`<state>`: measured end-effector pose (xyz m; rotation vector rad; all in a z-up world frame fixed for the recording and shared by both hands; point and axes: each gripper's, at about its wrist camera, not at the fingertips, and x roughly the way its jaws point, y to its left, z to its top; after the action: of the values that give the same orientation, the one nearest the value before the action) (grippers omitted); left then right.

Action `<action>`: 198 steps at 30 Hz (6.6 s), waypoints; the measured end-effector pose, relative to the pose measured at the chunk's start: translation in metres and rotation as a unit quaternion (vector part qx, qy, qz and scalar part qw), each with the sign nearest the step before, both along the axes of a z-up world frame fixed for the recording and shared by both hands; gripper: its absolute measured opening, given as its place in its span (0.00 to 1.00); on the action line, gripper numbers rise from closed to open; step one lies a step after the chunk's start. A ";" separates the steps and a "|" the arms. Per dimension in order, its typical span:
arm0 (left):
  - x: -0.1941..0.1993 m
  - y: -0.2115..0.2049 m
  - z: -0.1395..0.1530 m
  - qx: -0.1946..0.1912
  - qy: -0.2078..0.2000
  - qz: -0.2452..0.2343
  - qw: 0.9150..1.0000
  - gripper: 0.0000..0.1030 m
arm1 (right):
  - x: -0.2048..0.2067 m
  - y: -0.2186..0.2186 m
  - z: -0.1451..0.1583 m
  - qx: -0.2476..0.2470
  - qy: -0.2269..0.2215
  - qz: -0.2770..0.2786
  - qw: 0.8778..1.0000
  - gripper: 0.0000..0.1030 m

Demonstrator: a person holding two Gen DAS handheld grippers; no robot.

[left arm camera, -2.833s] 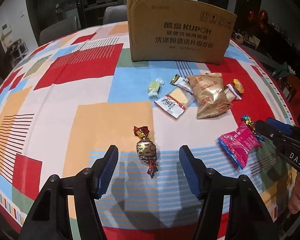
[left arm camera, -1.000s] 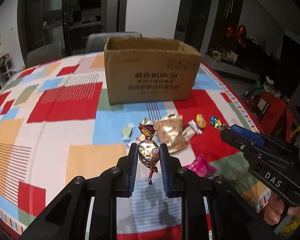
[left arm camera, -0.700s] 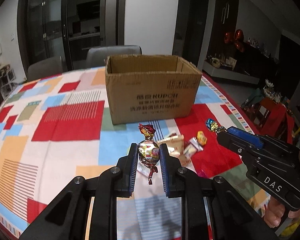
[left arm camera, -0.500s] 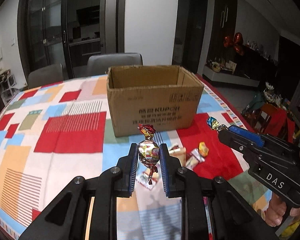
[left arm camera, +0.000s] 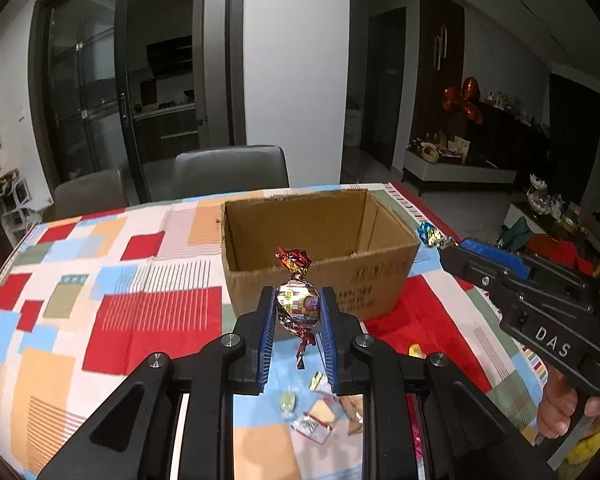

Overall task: Organize snacks
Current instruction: 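Carry both candies over the box and open both grippers to drop them, then move both open grippers back toward the biscuit bag and yellow snack, then grasp the gold Fortune biscuit bag with the left gripper while the right grasps the yellow snack, then carry the biscuit bag and yellow snack into the box and open both grippers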

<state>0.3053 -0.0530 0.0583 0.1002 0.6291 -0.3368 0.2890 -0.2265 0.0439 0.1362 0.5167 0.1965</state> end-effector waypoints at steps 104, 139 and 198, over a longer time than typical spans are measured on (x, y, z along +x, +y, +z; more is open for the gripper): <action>0.033 -0.074 -0.152 0.000 0.332 -0.046 0.942 0.64 | 0.073 -0.079 -0.175 0.083 0.370 -0.064 0.923 0.45; 0.035 -0.073 -0.142 -0.001 0.279 -0.029 0.960 0.37 | 0.058 -0.065 -0.173 0.024 0.345 -0.071 0.935 0.40; 0.086 -0.009 0.037 -0.002 0.071 0.005 0.997 0.37 | 0.093 -0.015 0.024 -0.008 0.120 -0.012 0.993 0.40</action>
<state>0.3912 -0.0622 0.0958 0.0700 0.7689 -0.3365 0.3823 -0.2418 0.0680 0.1521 0.7563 0.1524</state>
